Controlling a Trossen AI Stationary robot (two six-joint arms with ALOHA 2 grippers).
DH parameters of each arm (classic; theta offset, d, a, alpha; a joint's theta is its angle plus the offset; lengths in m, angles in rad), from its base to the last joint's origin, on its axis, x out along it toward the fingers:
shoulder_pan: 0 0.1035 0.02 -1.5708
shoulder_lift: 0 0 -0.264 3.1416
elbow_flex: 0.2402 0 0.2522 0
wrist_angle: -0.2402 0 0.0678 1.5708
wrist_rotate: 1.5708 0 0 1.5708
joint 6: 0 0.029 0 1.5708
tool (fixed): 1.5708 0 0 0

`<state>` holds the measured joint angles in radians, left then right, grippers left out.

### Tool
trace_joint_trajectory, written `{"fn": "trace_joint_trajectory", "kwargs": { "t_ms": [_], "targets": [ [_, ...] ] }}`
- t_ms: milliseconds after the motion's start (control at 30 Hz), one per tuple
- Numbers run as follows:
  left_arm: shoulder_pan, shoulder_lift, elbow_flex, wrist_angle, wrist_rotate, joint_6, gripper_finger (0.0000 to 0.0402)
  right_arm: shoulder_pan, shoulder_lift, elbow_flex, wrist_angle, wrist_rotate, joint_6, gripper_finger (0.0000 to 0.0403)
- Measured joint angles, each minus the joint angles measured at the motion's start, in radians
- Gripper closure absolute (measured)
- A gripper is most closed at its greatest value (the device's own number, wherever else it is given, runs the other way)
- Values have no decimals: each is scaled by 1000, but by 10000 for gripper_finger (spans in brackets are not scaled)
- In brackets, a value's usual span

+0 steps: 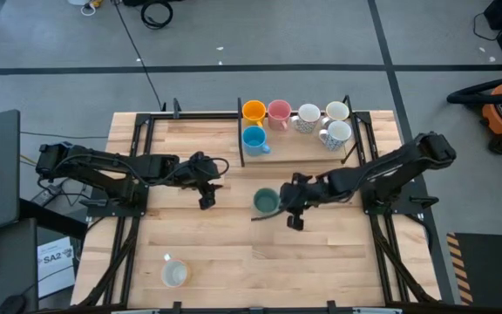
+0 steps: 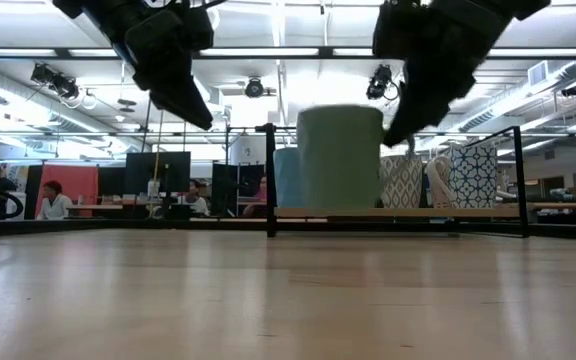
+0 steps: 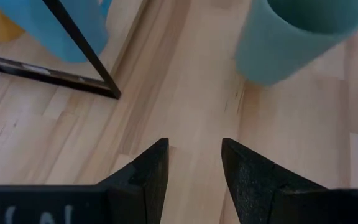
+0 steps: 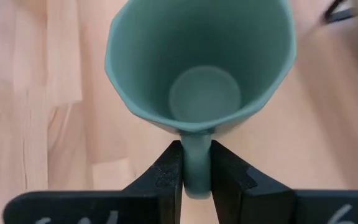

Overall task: Place coffee mugs
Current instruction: Put the green mug on the shelf

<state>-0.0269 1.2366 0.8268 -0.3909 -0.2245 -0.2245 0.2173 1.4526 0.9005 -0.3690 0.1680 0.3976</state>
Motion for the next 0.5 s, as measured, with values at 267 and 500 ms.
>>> {"fn": "trace_joint_trajectory", "kwargs": {
  "t_ms": [267, 500],
  "targets": [
    [0, 0, 0, 34, 0, 3, 246, -133, -170, 0, -121, 0, -5, 339],
    [0, 0, 0, 35, 0, 3, 246, -261, -302, 0, -239, 55, -7, 338]
  ]
}}
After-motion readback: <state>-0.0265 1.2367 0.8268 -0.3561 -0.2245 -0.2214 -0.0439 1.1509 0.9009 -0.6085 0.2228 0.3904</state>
